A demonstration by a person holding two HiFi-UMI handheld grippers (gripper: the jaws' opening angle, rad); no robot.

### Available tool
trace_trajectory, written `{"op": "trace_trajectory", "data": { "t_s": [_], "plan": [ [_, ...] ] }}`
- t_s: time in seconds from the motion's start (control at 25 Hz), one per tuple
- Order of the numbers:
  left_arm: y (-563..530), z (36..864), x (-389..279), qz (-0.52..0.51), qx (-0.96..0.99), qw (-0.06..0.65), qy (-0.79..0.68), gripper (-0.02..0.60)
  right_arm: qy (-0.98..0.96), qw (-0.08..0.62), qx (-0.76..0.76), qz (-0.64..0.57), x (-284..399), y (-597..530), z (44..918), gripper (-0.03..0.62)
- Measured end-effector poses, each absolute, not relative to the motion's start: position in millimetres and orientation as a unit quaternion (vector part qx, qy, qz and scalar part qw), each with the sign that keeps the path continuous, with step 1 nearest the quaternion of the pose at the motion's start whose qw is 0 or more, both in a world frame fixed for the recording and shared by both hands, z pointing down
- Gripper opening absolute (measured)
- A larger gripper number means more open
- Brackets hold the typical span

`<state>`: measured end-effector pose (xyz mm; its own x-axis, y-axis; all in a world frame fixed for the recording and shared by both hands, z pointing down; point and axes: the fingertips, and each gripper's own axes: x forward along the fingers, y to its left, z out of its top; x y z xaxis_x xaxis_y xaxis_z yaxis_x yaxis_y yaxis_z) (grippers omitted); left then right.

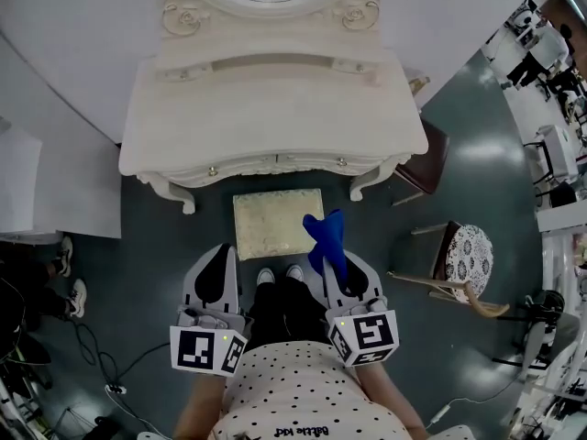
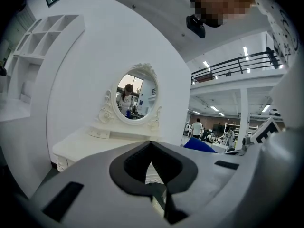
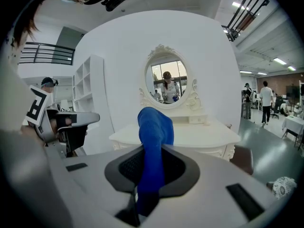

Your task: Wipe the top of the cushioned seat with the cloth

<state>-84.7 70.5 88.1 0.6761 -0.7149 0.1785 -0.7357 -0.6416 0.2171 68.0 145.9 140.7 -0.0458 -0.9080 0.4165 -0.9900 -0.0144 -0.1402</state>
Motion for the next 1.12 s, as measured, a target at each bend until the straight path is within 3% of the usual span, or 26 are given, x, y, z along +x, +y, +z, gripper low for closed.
{"op": "trace_trajectory", "data": {
  "t_s": [0.68,1.12],
  "plan": [
    [69.4,105.6,-55.5,0.056,0.885,0.139,-0.442,-0.008,-0.724,0.101,0.642,0.229,88.1,127.4,166.6,0.061],
    [34.2,185.9,-48.3,0.087,0.891,0.155,-0.419,-0.008,-0.696,0.131,0.663,0.243,111.2,77.5,245.6,0.061]
  ]
}}
